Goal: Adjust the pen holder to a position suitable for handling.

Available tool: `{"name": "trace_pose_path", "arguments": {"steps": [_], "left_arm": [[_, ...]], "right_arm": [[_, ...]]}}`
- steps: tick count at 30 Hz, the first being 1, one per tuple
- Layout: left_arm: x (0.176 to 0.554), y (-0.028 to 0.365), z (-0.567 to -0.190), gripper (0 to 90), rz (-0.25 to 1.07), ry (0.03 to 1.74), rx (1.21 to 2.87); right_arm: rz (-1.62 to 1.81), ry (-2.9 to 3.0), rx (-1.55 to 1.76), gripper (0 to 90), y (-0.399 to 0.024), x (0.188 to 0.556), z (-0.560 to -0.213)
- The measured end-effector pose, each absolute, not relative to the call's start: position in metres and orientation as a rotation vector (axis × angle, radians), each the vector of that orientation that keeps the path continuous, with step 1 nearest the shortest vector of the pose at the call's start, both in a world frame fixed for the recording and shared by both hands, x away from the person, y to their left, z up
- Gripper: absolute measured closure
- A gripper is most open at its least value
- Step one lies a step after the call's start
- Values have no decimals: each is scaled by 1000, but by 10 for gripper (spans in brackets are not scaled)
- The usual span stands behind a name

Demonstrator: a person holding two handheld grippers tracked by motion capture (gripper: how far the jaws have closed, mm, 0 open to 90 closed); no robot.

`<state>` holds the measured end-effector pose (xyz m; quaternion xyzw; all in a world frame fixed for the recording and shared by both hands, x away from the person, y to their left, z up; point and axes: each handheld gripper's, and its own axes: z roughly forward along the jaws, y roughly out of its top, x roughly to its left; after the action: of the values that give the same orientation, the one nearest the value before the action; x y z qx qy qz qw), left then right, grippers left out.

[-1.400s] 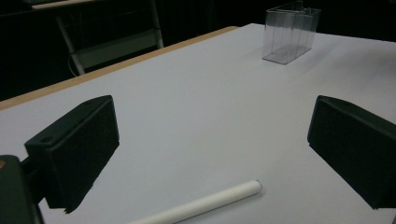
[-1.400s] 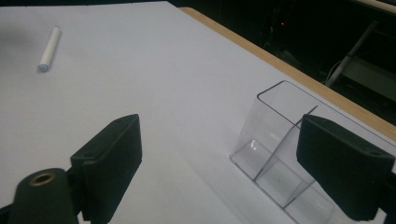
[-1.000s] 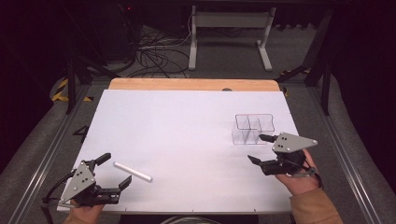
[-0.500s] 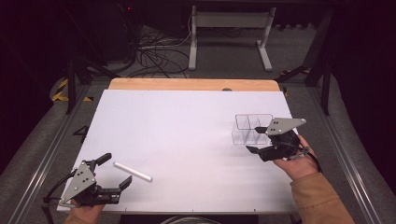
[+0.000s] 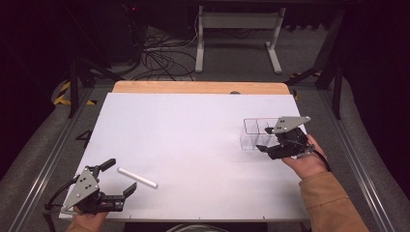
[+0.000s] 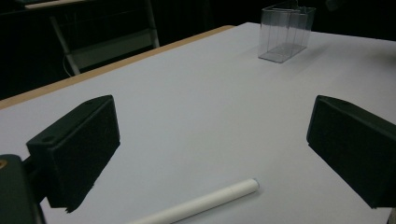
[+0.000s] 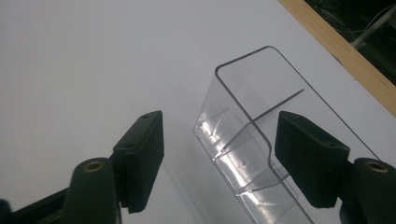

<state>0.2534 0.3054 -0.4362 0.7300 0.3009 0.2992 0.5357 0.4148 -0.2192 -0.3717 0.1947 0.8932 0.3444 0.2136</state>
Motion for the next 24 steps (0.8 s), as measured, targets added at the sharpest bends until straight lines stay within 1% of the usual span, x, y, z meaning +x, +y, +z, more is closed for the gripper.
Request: {"name": "trace_pose_path", "arguments": {"steps": [2, 4, 7, 9, 13, 24], "left_arm": [[253, 305, -436, 34, 714, 712, 1739], [253, 305, -436, 34, 719, 712, 1741], [253, 305, -436, 35, 719, 717, 1738], [254, 306, -437, 35, 712, 715, 1737], [254, 305, -437, 35, 713, 710, 1740], [254, 306, -437, 34, 714, 707, 1743]], "right_arm": [[949, 2475, 546, 360, -220, 416, -372], [924, 2471, 545, 409, -221, 420, -374], [906, 2463, 544, 435, -222, 424, -375], [844, 2470, 550, 479, -222, 431, -377], [786, 2502, 556, 513, -221, 441, -381], [681, 2584, 490, 526, -210, 455, -392]]}}
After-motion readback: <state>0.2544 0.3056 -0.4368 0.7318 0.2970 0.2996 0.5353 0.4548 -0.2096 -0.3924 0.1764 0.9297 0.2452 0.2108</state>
